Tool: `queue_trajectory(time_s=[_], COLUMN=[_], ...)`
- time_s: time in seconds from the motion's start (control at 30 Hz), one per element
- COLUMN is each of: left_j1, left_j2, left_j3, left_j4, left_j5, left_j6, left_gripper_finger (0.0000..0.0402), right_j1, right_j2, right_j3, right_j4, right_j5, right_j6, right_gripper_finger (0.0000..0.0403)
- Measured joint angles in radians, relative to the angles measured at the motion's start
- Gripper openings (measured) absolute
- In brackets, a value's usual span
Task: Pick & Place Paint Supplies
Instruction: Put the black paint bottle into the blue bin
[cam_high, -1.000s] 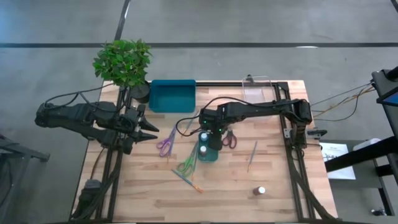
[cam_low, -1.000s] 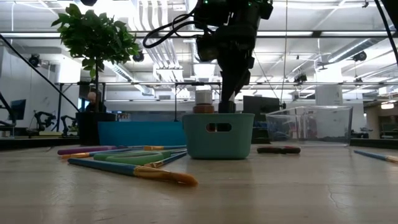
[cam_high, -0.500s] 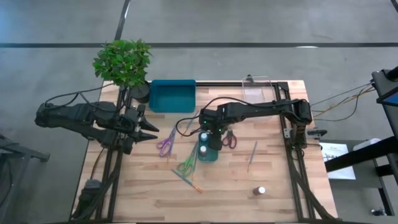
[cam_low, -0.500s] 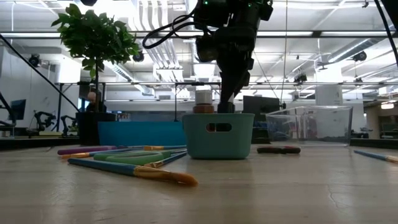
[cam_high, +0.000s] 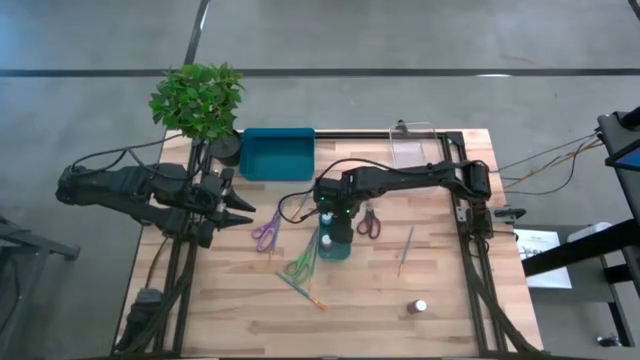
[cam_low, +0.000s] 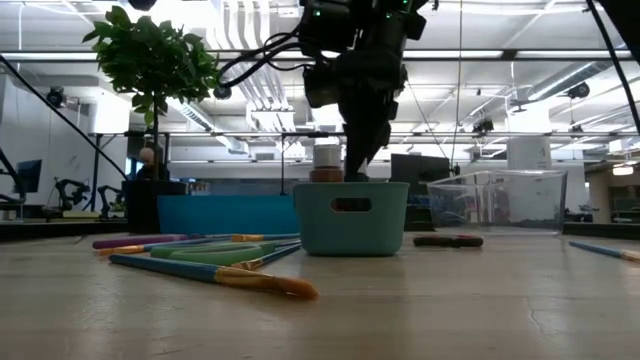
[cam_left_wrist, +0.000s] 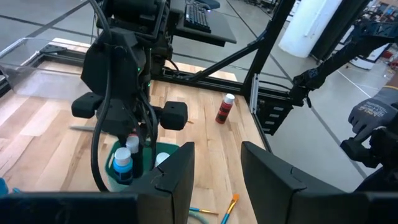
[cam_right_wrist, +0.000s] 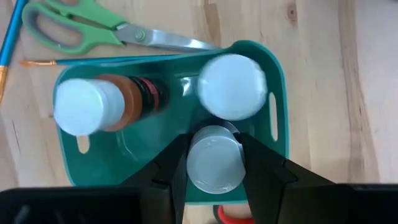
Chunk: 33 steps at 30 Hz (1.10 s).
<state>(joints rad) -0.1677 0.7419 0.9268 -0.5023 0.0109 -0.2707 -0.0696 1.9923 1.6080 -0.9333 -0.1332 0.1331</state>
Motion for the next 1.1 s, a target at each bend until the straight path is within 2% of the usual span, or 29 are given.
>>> queue_trajectory(time_s=[1.1], left_j1=[-0.001], left_j2=[0.000], left_j3=[0.000], left_j4=[-0.020], left_j5=[0.000], left_j6=[0.006], left_gripper_finger=[0.0141], right_j1=[-0.026], right_j2=[0.011], right_j3=[0.018], right_j4=[-0.062], right_j5=[0.032], right_j6=[-0.062], right_gripper_finger=[0.0110])
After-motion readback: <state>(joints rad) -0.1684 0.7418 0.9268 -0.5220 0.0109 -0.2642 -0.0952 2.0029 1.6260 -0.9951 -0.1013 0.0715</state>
